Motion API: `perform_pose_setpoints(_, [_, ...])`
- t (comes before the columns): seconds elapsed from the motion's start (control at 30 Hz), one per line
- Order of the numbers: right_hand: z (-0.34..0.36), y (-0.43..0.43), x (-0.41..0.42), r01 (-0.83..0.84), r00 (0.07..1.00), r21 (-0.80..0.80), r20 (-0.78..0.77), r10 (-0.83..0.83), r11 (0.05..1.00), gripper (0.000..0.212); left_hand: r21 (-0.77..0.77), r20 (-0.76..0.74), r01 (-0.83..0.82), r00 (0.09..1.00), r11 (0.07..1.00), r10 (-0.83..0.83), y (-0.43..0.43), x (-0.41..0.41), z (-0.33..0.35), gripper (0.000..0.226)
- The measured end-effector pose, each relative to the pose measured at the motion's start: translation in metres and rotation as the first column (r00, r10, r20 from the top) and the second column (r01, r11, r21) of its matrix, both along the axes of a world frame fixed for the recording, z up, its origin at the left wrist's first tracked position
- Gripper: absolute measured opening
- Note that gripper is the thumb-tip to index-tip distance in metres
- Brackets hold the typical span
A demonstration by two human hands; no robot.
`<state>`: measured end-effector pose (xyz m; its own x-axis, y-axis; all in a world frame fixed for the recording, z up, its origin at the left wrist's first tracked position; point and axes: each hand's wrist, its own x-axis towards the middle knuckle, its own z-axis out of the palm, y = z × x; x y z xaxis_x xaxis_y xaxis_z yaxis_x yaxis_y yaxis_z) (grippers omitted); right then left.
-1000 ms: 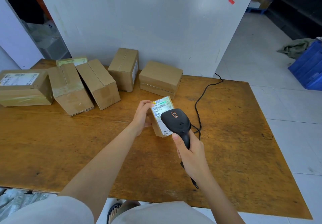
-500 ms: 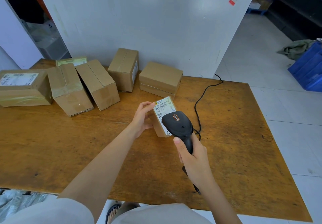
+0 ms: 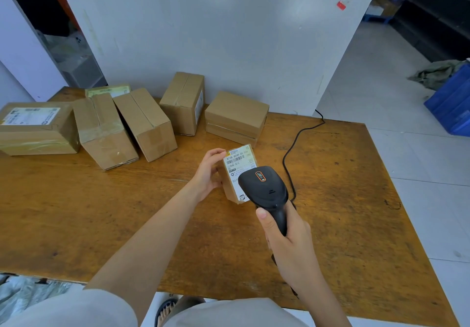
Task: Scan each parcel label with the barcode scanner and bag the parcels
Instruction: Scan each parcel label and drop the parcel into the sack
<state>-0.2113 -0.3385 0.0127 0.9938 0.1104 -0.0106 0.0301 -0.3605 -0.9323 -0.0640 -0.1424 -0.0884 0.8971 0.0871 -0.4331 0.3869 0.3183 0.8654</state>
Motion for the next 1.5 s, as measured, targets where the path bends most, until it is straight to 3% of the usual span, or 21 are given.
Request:
perform_pose_setpoints(0.27, [-0.015, -0.004, 0.005, 0.019, 1.0, 0.004, -0.003, -0.019, 1.0, 0.039, 0.009, 0.033, 0.0, 0.999, 1.0, 0.0, 0.002, -0.003, 0.004, 0.02])
perform_pose_setpoints(0.43, [-0.072, -0.015, 0.04, 0.089, 0.992, -0.231, -0.066, -0.107, 0.969, 0.025, 0.011, 0.007, -0.044, 0.999, 0.999, 0.043, 0.014, -0.009, 0.007, 0.02])
perform_pose_setpoints(0.5, [-0.098, -0.018, 0.056, 0.089, 0.988, -0.427, -0.08, -0.135, 0.9, 0.031, 0.004, -0.018, -0.069, 0.997, 0.998, 0.069, 0.022, -0.015, 0.009, 0.021])
perform_pose_setpoints(0.6, [-0.128, -0.019, 0.073, 0.05, 0.987, -0.714, -0.07, -0.142, 0.698, 0.041, -0.007, -0.043, -0.116, 0.992, 0.993, 0.115, 0.036, -0.025, 0.011, 0.019])
perform_pose_setpoints(0.83, [-0.145, -0.001, 0.074, 0.058, 0.982, -0.897, -0.029, -0.189, 0.437, 0.066, -0.051, -0.105, -0.254, 0.963, 0.966, 0.247, 0.071, -0.059, 0.02, 0.019])
perform_pose_setpoints(0.9, [-0.133, 0.012, 0.067, 0.153, 0.975, -0.86, 0.049, -0.219, 0.486, 0.069, -0.075, -0.108, -0.296, 0.952, 0.952, 0.287, 0.079, -0.069, 0.021, 0.023])
perform_pose_setpoints(1.0, [-0.113, 0.047, 0.048, 0.193, 0.981, -0.699, 0.147, -0.126, 0.688, 0.052, -0.162, -0.111, -0.361, 0.931, 0.918, 0.347, 0.093, -0.086, 0.024, 0.025])
perform_pose_setpoints(1.07, [-0.098, 0.08, 0.034, 0.06, 0.997, -0.523, 0.077, -0.023, 0.85, 0.046, -0.218, -0.119, -0.403, 0.915, 0.889, 0.386, 0.105, -0.102, 0.024, 0.023])
perform_pose_setpoints(1.13, [-0.082, 0.121, 0.018, -0.107, 0.994, -0.295, -0.023, 0.105, 0.949, 0.052, -0.235, -0.104, -0.434, 0.901, 0.87, 0.421, 0.123, -0.121, 0.027, 0.024])
perform_pose_setpoints(1.33, [-0.049, 0.24, -0.042, -0.297, 0.952, -0.033, -0.088, 0.294, 0.954, 0.053, -0.228, -0.114, -0.595, 0.802, 0.77, 0.586, 0.2, -0.206, 0.042, 0.021])
perform_pose_setpoints(1.5, [-0.046, 0.344, -0.097, -0.428, 0.901, 0.033, -0.068, 0.429, 0.903, 0.052, -0.028, -0.112, -0.698, 0.713, 0.715, 0.692, 0.289, -0.299, 0.037, 0.02])
